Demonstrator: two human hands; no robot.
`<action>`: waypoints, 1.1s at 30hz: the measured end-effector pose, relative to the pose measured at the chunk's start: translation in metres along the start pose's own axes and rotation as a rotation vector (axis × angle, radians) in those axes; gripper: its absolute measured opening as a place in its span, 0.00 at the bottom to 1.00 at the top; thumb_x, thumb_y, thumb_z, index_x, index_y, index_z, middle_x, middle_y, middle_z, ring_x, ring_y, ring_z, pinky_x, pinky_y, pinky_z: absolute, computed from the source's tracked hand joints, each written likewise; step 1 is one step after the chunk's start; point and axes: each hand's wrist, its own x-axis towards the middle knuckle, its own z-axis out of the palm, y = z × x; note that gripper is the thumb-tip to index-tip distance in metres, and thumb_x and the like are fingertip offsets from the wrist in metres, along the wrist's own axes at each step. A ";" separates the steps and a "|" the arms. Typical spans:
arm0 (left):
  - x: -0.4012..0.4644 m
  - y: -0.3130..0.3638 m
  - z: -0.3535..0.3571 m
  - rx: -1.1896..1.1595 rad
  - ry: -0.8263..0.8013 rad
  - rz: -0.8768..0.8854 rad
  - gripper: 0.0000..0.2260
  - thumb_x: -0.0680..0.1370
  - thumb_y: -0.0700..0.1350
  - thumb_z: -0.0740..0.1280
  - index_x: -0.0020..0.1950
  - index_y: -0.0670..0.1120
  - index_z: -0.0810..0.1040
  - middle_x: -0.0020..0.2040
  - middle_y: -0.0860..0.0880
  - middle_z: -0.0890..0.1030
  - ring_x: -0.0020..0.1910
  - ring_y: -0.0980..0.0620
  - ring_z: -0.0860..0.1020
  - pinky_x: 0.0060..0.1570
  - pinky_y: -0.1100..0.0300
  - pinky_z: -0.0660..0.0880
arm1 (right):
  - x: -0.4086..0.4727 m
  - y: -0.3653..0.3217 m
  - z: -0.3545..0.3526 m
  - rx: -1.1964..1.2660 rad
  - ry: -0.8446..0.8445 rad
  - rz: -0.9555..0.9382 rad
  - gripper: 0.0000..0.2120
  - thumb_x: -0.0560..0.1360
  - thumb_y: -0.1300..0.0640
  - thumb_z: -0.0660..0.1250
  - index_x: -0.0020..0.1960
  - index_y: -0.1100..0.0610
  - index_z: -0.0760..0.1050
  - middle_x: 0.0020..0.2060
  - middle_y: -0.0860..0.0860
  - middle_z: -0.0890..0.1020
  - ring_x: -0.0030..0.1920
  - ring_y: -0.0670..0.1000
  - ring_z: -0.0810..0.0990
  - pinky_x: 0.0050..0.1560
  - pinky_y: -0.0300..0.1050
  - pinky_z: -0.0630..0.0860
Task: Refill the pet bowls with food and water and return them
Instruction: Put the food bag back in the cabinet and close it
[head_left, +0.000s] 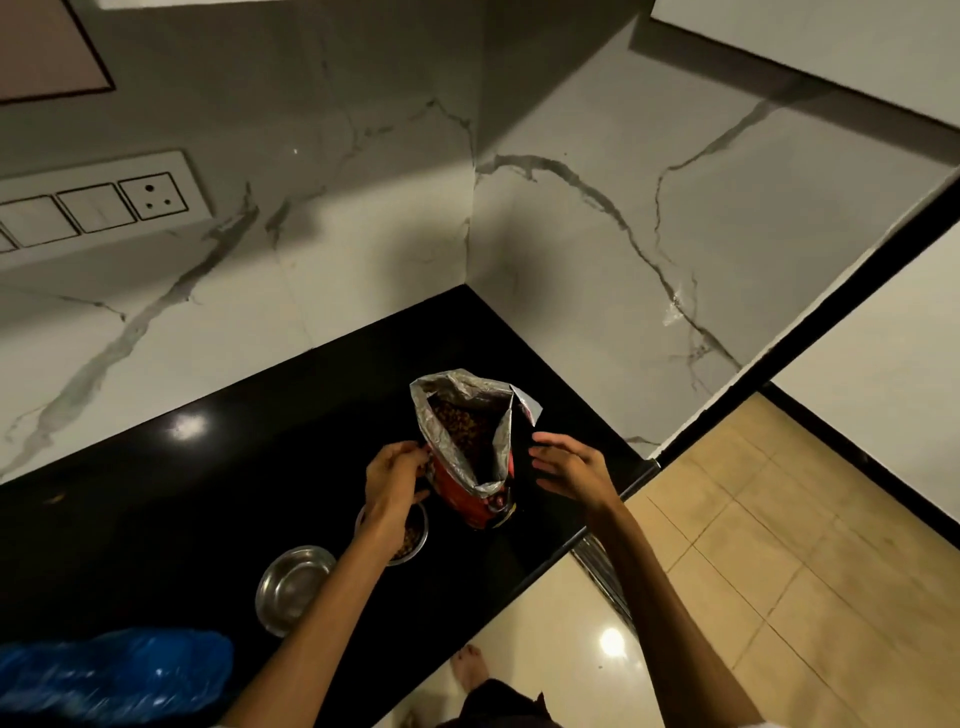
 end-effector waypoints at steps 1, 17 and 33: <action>0.002 -0.002 0.002 0.004 -0.021 -0.029 0.07 0.80 0.43 0.68 0.58 0.46 0.81 0.53 0.47 0.83 0.56 0.49 0.82 0.58 0.45 0.80 | 0.007 0.003 -0.002 -0.005 -0.021 0.014 0.12 0.82 0.59 0.69 0.60 0.46 0.85 0.60 0.52 0.86 0.61 0.52 0.85 0.52 0.47 0.85; 0.029 -0.029 0.020 -0.307 -0.085 -0.305 0.10 0.79 0.51 0.66 0.53 0.48 0.84 0.58 0.42 0.82 0.60 0.41 0.79 0.63 0.35 0.75 | 0.096 0.018 -0.002 0.035 -0.466 0.221 0.26 0.72 0.58 0.76 0.70 0.52 0.79 0.67 0.55 0.83 0.68 0.59 0.80 0.66 0.68 0.78; 0.022 -0.043 0.032 -0.588 -0.065 -0.337 0.14 0.82 0.51 0.63 0.60 0.46 0.82 0.62 0.39 0.81 0.61 0.36 0.78 0.54 0.40 0.78 | 0.116 0.017 0.000 -0.013 -0.646 0.265 0.38 0.66 0.54 0.84 0.72 0.56 0.75 0.67 0.55 0.82 0.67 0.58 0.81 0.61 0.58 0.81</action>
